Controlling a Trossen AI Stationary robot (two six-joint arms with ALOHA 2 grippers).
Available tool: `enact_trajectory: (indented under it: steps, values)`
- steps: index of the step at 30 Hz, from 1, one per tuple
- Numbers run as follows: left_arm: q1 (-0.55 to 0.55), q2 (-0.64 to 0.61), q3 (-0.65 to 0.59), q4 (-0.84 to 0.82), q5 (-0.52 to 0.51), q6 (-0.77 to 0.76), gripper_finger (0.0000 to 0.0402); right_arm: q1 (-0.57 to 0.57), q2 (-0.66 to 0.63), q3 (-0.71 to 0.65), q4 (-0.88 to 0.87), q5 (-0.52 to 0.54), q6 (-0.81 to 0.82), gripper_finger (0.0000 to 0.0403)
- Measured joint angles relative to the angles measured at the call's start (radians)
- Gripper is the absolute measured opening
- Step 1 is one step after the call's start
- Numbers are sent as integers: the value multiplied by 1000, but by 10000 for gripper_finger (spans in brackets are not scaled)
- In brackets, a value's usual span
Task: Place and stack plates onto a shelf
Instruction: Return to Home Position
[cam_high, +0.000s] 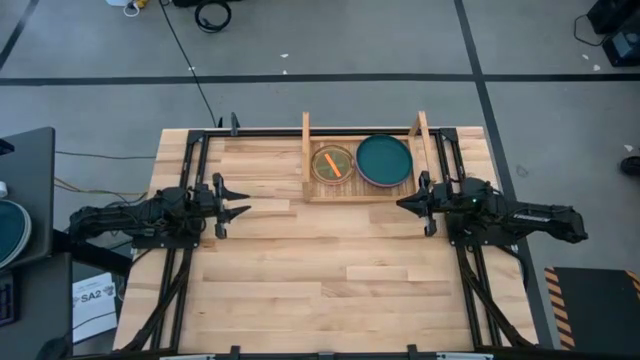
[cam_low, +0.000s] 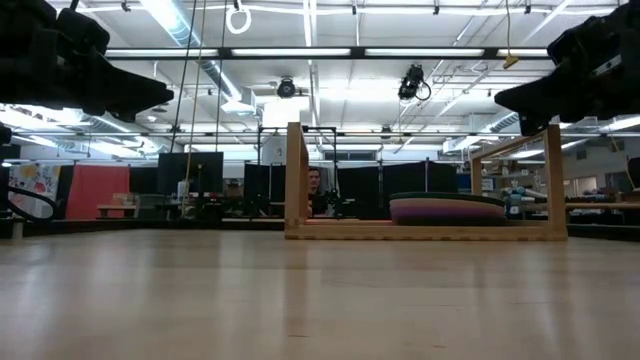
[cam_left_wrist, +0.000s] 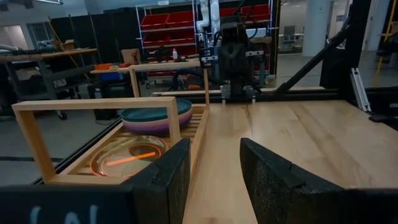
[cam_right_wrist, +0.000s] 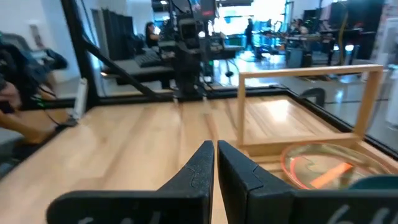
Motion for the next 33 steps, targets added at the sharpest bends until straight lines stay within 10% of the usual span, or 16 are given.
enact_trajectory:
  steps: [33]
  values:
    - [0, 0, -1, 2, -1, -8, 146, 0, 90, 0, -19, 117, 52, 26]
